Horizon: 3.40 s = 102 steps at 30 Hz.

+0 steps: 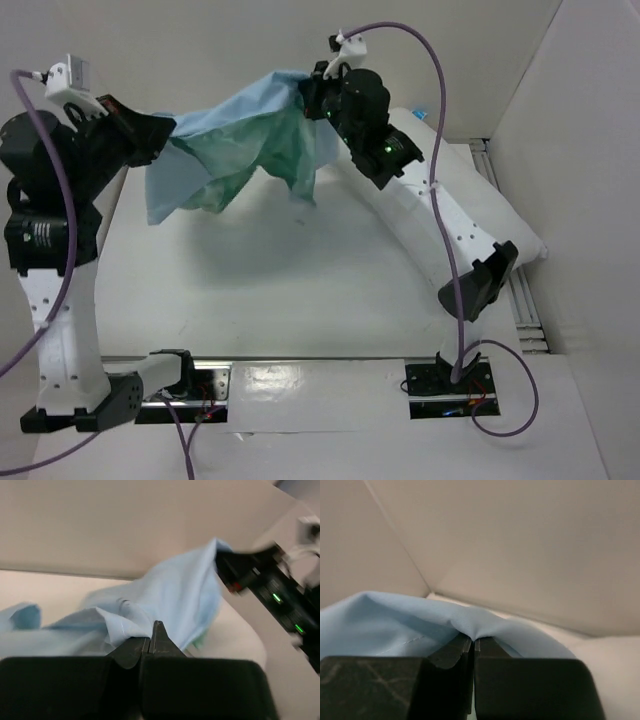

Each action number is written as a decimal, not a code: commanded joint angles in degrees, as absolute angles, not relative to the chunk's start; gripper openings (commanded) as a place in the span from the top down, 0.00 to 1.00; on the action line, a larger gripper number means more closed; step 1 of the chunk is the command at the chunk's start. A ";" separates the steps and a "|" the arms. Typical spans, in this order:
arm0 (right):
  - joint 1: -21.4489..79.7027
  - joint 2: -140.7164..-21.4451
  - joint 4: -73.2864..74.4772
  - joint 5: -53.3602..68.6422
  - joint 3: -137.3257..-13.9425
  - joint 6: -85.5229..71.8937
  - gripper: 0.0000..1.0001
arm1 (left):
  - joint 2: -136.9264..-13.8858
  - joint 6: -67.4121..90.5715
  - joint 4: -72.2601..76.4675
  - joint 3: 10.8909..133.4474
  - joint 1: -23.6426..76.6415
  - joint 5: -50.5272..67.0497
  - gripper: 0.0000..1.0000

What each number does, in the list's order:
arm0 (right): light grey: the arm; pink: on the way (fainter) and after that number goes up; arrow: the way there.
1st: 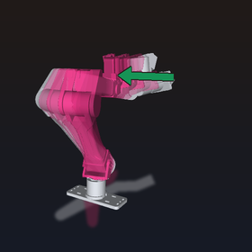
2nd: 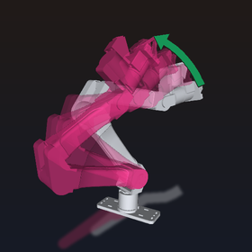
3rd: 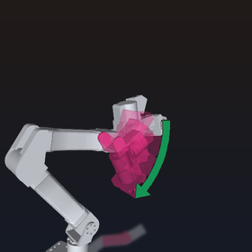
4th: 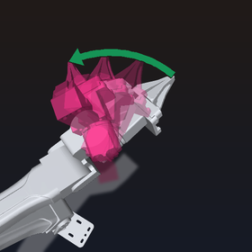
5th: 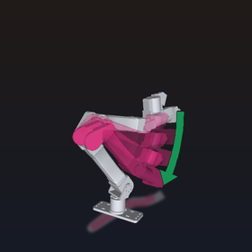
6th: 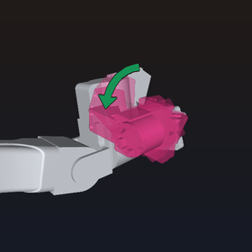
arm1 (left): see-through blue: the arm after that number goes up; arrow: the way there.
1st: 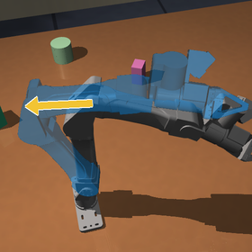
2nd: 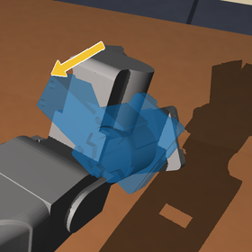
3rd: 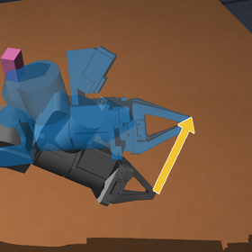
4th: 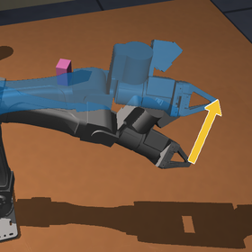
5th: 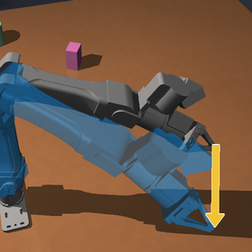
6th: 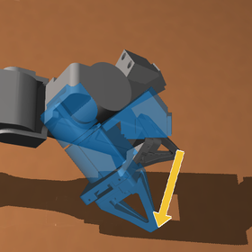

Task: Put the pillow into the pillowcase

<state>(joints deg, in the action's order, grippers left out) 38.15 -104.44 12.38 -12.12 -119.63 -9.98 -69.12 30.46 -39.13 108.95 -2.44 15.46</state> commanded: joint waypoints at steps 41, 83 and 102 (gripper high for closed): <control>67.68 -116.89 25.58 -8.00 -89.38 -22.94 0.01 | -71.46 36.47 -48.60 68.20 -15.03 -1.49 0.13; 65.65 -118.55 32.79 -12.22 -101.76 -23.47 0.01 | -76.99 35.60 -42.91 59.26 -15.56 0.53 0.01; 43.01 -84.92 41.74 -21.97 -76.38 -27.78 0.01 | -83.06 50.71 -25.14 50.23 17.28 22.22 1.00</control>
<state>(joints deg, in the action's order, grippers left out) 47.20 -90.96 38.15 -18.52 -78.19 -27.44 -85.25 45.54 -28.53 44.97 8.14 13.98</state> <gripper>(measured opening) 0.990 0.030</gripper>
